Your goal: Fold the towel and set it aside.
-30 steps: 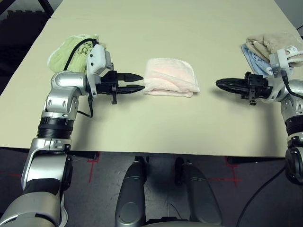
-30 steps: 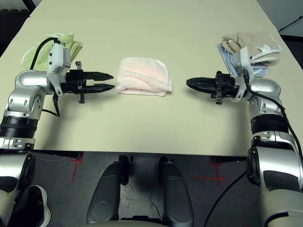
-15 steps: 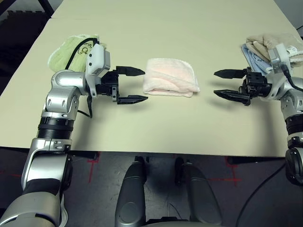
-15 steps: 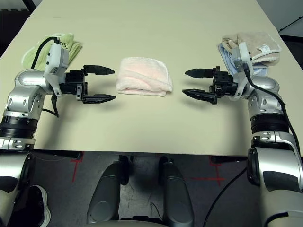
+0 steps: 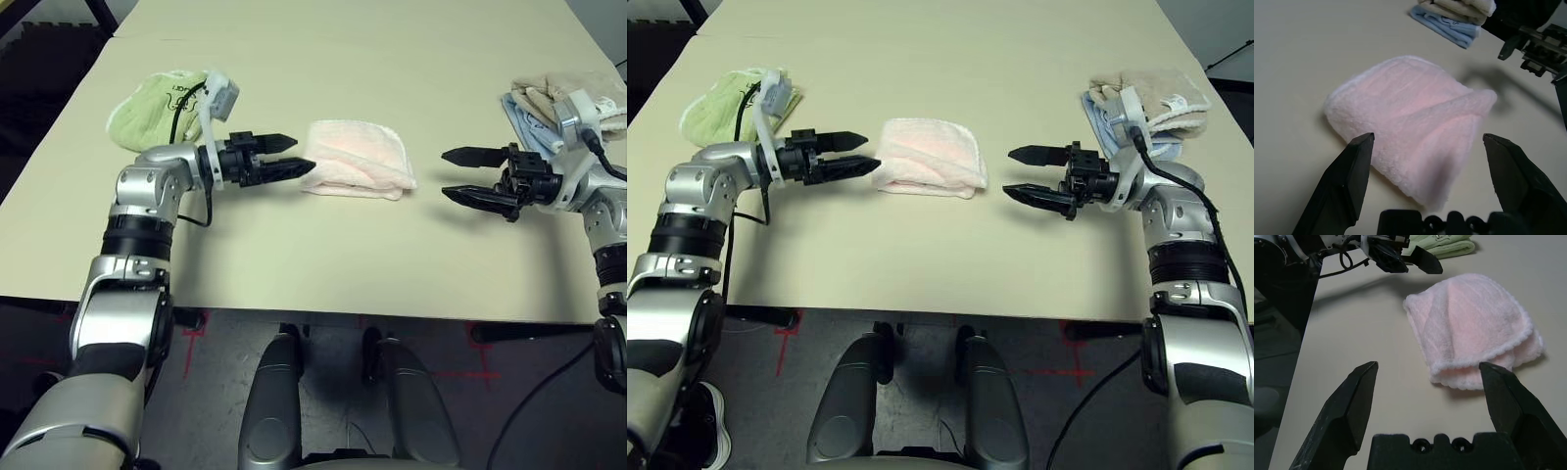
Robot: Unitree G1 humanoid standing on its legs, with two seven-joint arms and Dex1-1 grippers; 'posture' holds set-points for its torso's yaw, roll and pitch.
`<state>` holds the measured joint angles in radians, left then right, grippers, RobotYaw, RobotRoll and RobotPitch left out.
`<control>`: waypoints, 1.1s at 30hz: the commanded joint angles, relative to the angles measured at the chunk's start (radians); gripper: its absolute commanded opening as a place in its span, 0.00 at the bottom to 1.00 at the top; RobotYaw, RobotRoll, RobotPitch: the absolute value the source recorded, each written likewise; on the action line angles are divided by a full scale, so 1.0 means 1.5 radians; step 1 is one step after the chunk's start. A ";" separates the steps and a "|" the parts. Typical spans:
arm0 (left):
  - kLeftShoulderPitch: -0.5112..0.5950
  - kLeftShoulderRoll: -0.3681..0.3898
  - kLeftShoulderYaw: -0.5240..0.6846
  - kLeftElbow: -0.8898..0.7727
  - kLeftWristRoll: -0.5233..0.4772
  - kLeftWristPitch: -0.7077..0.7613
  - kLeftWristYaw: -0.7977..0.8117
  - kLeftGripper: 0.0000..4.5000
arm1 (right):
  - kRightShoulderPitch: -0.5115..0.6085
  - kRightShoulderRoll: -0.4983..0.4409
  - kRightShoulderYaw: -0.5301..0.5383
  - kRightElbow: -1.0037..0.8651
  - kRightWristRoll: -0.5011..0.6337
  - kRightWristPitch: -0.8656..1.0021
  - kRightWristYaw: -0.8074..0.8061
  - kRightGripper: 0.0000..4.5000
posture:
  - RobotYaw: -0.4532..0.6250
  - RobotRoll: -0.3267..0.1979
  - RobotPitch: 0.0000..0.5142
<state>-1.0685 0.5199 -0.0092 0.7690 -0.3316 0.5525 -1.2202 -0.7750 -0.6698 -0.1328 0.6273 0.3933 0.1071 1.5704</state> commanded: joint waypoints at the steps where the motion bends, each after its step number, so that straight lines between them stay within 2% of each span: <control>1: -0.038 -0.016 0.004 0.076 0.007 0.055 0.011 1.00 | 0.009 -0.008 0.002 -0.004 -0.001 -0.006 0.001 0.99 | 0.43 0.62 0.49; 7: -0.090 -0.029 0.006 0.168 0.026 0.131 0.047 1.00 | 0.003 -0.001 0.005 -0.002 0.001 -0.008 -0.001 0.99 | 0.43 0.62 0.49; 11: -0.119 -0.013 -0.012 0.200 0.031 0.244 -0.002 1.00 | -0.006 -0.002 0.006 0.007 -0.001 -0.010 0.002 0.99 | 0.44 0.62 0.50; 16: -0.139 -0.018 -0.001 0.207 0.022 0.315 -0.019 1.00 | -0.016 0.000 0.008 0.027 -0.006 -0.021 0.006 0.99 | 0.44 0.62 0.50; 21: -0.145 -0.043 0.022 0.214 0.016 0.323 -0.006 1.00 | -0.021 0.002 0.012 0.035 -0.008 -0.028 0.009 0.99 | 0.44 0.62 0.50; 28: -0.158 -0.077 0.086 0.247 0.007 0.283 0.061 1.00 | -0.016 -0.001 0.011 0.027 -0.009 -0.026 0.009 0.99 | 0.43 0.62 0.50; 33: -0.170 -0.079 0.079 0.272 0.028 0.278 0.065 1.00 | -0.016 -0.003 0.011 0.026 -0.011 -0.027 0.008 0.99 | 0.43 0.62 0.50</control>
<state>-1.3124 0.4061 0.1188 1.1561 -0.3091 0.9726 -1.1225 -0.8060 -0.6621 -0.1241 0.6708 0.3804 0.0714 1.5775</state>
